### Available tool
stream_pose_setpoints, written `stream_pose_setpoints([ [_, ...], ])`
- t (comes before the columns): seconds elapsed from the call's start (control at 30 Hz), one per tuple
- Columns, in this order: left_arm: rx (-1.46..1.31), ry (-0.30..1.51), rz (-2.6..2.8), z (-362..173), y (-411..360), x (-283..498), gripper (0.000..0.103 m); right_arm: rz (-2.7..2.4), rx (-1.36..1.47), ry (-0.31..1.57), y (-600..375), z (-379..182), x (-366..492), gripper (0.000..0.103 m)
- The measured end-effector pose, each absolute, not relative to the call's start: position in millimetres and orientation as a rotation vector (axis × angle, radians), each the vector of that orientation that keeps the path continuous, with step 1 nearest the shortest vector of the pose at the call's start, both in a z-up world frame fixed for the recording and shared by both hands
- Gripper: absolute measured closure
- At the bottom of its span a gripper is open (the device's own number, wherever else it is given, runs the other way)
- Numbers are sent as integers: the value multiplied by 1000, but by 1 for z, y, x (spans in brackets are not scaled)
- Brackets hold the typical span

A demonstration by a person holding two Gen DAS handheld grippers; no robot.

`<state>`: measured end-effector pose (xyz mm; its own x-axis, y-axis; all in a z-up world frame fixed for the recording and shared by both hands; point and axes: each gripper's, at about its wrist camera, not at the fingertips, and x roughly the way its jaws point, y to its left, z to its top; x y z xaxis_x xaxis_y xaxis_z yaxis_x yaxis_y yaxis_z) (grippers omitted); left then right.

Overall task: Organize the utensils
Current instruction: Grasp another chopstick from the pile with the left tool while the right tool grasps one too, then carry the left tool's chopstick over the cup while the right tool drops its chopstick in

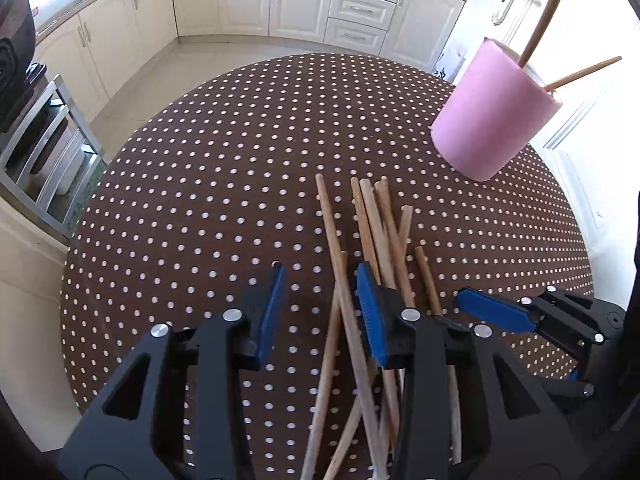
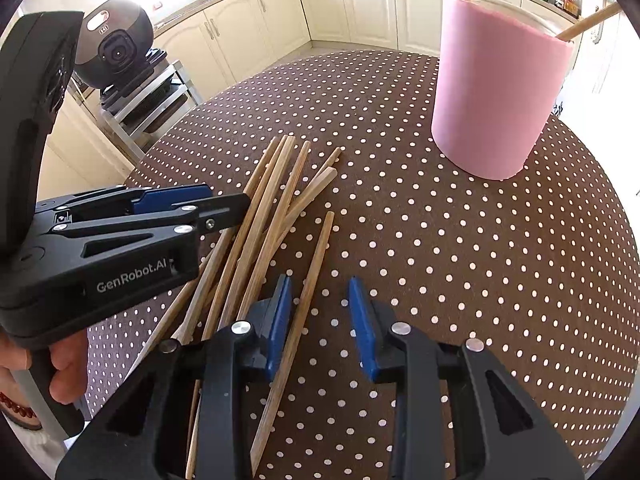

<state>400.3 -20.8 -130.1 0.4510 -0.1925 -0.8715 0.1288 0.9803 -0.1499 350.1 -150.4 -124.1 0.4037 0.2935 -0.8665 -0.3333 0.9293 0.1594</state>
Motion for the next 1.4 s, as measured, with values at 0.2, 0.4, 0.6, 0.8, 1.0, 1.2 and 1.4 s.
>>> stream_pose_setpoints([
  [0.2, -46, 1101, -189, -134, -30, 404, 82, 385, -54, 1078, -149, -125, 352, 83],
  [0.4, -54, 1090, -190, -133, -30, 399, 95, 396, -38, 1078, -151, -125, 349, 96],
  [0.6, -65, 1043, -185, -113, -22, 384, 97, 393, -13, 1064, -157, -119, 343, 98],
  [0.8, -65, 1004, -191, -91, -16, 365, 97, 396, -3, 1015, -165, -97, 329, 98],
  [1.0, -73, 934, -217, -54, -14, 337, 97, 417, 26, 919, -180, -59, 309, 99],
  [1.2, -66, 839, -257, -6, -22, 306, 97, 425, 63, 818, -197, -18, 290, 99],
  [1.4, -45, 756, -292, 28, -34, 278, 97, 417, 67, 714, -209, 15, 272, 99],
])
